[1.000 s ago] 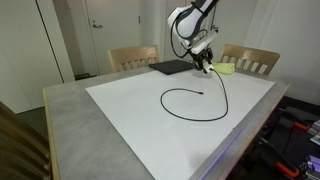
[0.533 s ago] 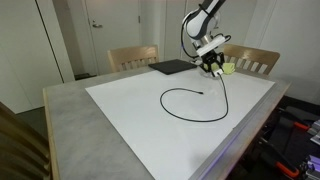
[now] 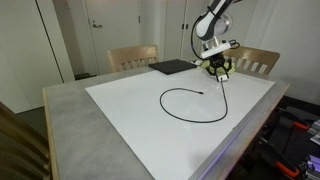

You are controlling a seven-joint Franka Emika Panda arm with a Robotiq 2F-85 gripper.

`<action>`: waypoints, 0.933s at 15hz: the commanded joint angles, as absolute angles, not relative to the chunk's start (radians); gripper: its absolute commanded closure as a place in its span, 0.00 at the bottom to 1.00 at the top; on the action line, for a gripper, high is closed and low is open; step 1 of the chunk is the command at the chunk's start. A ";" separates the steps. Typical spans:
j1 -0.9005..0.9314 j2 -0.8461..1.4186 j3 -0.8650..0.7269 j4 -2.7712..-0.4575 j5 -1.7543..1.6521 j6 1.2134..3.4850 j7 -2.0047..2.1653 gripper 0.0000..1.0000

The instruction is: Straighten the cable

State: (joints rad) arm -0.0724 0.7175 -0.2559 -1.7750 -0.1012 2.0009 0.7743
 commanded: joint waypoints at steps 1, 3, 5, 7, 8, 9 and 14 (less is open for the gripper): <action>-0.060 0.718 -0.262 -1.772 -0.110 1.995 0.783 0.74; -0.055 0.712 -0.269 -1.780 -0.110 1.988 0.808 0.74; -0.067 0.702 -0.269 -1.798 -0.095 2.003 0.825 0.74; -0.079 0.689 -0.276 -1.829 -0.093 2.035 0.834 0.74; -0.086 0.684 -0.279 -1.843 -0.090 2.053 0.832 0.74; -0.101 0.670 -0.281 -1.873 -0.081 2.092 0.821 0.74; -0.138 0.598 -0.286 -2.024 -0.054 2.329 0.743 0.74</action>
